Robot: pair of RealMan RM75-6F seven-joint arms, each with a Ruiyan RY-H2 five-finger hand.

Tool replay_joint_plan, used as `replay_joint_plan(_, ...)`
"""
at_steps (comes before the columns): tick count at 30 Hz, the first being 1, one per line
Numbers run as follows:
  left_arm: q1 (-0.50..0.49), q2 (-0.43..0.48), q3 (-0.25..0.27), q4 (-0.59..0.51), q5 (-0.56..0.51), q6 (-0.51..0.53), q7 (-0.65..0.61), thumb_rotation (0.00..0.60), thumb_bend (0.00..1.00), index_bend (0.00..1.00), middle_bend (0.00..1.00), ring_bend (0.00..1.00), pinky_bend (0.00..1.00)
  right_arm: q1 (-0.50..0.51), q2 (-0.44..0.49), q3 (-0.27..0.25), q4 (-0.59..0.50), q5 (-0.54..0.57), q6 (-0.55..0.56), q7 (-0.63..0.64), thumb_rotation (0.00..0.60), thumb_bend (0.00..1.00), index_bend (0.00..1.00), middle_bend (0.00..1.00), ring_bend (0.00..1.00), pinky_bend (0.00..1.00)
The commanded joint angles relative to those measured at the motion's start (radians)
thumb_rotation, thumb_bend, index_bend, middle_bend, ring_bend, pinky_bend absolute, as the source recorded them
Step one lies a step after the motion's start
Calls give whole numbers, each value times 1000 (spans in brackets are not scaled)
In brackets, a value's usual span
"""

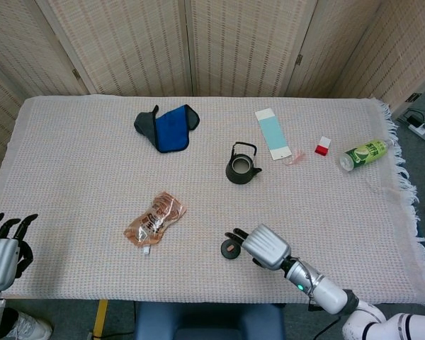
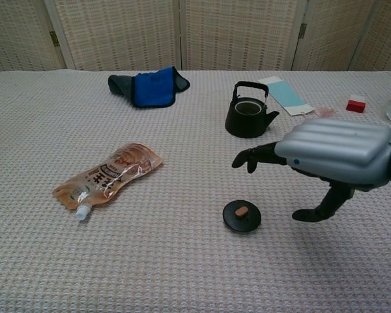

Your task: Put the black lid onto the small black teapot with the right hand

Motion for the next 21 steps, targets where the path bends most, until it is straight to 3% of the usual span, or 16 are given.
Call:
replay_joint_plan(1,-3,-2,0,-2,2,-4,4,600,310,168,179,198,69,24,-27,-17,12,26,-33,-34,600,271,163,268,887,742)
replay_joint_plan(11,-2,-4,-2,2,-2,-5,2,600,310,168,179,198,66,75,-93,-22,65,84,-53,-85,600,272,268,268,888,742)
replay_joint_plan(21,-1,-5,-3,7,-13,-10,0,600,309,166,179,198,65,115,-135,-27,112,101,-50,-86,600,272,296,262,883,742)
